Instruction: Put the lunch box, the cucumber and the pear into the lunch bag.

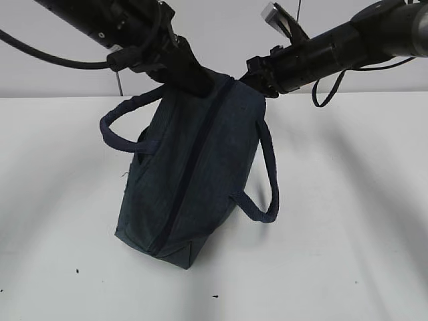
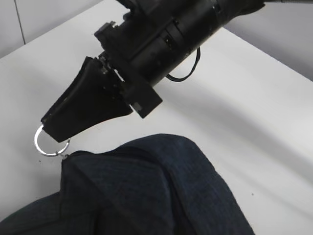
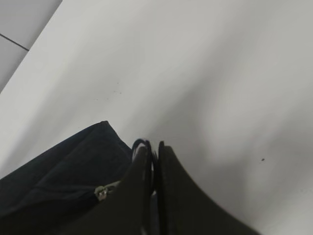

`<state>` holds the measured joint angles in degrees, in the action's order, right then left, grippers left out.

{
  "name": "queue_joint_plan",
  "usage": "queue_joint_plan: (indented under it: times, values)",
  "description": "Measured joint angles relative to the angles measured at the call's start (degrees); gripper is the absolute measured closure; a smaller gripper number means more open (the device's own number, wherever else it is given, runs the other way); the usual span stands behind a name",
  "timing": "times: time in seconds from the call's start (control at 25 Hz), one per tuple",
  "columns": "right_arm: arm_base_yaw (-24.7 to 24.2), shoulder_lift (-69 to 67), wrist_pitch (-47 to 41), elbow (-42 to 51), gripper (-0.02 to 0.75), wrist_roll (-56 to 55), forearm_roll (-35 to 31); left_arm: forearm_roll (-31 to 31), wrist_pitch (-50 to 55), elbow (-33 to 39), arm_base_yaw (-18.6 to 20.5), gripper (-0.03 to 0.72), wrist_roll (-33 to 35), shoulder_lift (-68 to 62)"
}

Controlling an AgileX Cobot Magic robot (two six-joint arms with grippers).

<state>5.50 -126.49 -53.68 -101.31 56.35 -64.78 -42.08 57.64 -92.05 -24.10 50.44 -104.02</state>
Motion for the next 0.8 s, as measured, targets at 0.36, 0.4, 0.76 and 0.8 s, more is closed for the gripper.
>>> queue_joint_plan:
  times: [0.36, 0.4, 0.76, 0.8]
  values:
    - [-1.75, -0.12, 3.48, 0.00, 0.698, -1.01, 3.85, -5.98, -4.25, -0.42, -0.05, 0.687, 0.25, -4.95]
    - [-1.91, -0.15, 4.03, 0.00, 0.684, -1.01, 4.17, -6.15, -4.77, -0.42, -0.11, 0.687, 0.25, -5.13]
    - [-3.07, -0.97, 7.83, 0.00, 0.412, -1.14, 5.46, -5.98, -10.48, -0.42, -0.33, 0.676, 0.44, -7.03]
    - [-3.07, -0.97, 7.57, 0.00, 0.405, -1.14, 5.60, -5.31, -11.15, -0.42, -0.33, 0.661, 0.44, -7.03]
